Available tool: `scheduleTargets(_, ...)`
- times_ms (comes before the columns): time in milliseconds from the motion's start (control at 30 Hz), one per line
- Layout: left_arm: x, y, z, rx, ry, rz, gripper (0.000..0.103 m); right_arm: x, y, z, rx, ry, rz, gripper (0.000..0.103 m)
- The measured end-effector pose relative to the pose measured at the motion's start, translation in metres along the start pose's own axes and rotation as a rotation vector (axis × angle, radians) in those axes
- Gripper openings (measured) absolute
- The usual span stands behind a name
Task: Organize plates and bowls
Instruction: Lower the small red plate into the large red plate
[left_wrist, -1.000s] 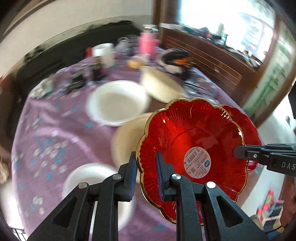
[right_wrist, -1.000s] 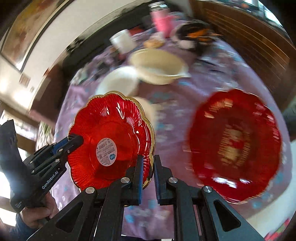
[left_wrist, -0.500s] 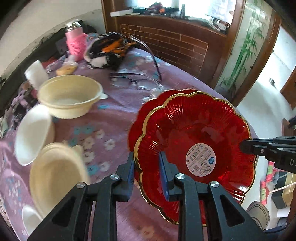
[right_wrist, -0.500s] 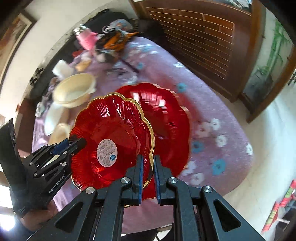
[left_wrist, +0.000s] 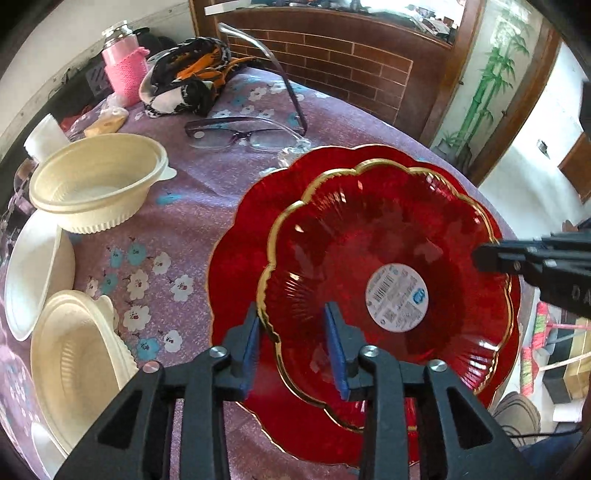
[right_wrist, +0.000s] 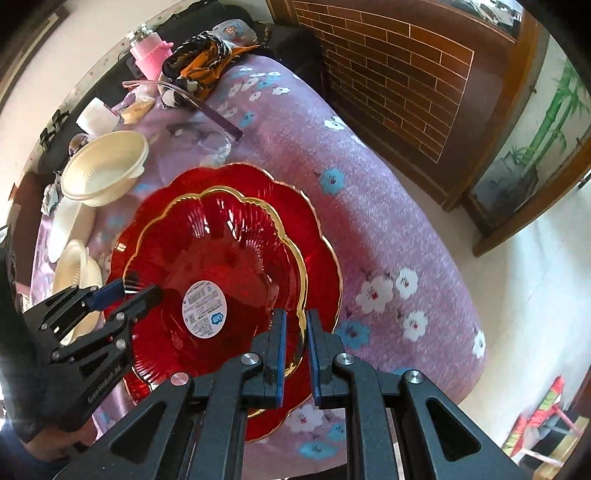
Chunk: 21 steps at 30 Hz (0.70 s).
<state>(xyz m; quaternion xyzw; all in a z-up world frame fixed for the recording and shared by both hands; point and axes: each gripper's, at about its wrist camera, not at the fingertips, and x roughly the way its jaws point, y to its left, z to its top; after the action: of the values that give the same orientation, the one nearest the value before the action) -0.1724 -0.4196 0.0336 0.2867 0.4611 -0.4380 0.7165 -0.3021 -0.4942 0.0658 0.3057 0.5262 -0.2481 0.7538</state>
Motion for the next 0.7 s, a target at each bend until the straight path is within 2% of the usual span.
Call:
scheduleTargets(67,-0.001,-0.002,-0.001,0.004,0.008,-0.01,0.041,0.002,0.0,0.002,-0.005,0.003,-0.008,0.012)
scheduleTargets(133,-0.002,-0.003,-0.003,0.007,0.018,-0.02,0.051,0.002,0.001,0.004,-0.008,0.006,-0.012,0.012)
scheduleTargets(200,-0.003,-0.006,-0.007,0.025,0.023,-0.027,0.055,0.003,0.002,0.006,-0.013,0.009,-0.023,0.012)
scheduleTargets(367,-0.005,-0.007,-0.011,0.045,0.035,-0.023,0.055,0.004,0.004,0.008,-0.014,0.009,-0.033,0.012)
scheduleTargets(533,-0.005,-0.011,-0.016,0.08,0.063,-0.027,0.064,0.006,0.007,0.011,-0.02,0.011,-0.04,0.013)
scheduleTargets(700,-0.008,-0.012,-0.019,0.099,0.083,-0.037,0.069,0.007,0.011,0.014,-0.027,0.013,-0.04,0.013)
